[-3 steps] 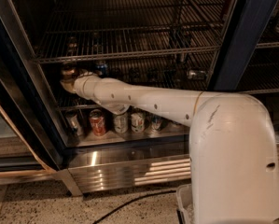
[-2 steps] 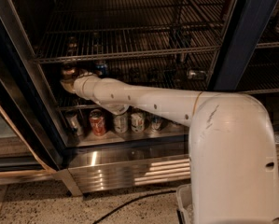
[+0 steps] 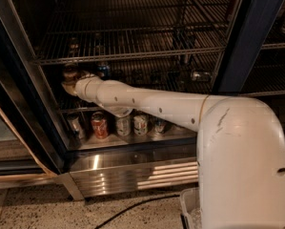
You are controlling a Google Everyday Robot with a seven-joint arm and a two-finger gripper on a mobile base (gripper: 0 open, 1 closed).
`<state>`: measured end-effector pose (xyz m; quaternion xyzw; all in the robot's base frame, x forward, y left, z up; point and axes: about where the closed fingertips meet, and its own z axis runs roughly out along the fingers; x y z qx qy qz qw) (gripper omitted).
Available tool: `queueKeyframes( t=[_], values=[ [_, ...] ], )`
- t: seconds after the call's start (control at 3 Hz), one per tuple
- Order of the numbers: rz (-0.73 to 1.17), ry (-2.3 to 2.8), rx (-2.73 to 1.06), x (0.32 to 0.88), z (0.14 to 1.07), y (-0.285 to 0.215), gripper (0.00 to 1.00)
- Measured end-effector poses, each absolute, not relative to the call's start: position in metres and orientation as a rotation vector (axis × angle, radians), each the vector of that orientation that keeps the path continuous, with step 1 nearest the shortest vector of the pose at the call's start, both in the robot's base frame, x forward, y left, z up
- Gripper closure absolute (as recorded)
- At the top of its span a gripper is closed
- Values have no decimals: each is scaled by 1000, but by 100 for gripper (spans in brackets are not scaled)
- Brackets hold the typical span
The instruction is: Pick orange can from top shelf of fridge
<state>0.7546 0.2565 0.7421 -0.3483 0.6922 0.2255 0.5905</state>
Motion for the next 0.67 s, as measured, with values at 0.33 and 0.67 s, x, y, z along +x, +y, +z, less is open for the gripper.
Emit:
queueKeyframes(
  t=[0.33, 0.67],
  values=[
    [542, 1586, -820, 747, 750, 256, 100],
    [562, 1559, -830, 740, 760, 257, 100]
  ],
)
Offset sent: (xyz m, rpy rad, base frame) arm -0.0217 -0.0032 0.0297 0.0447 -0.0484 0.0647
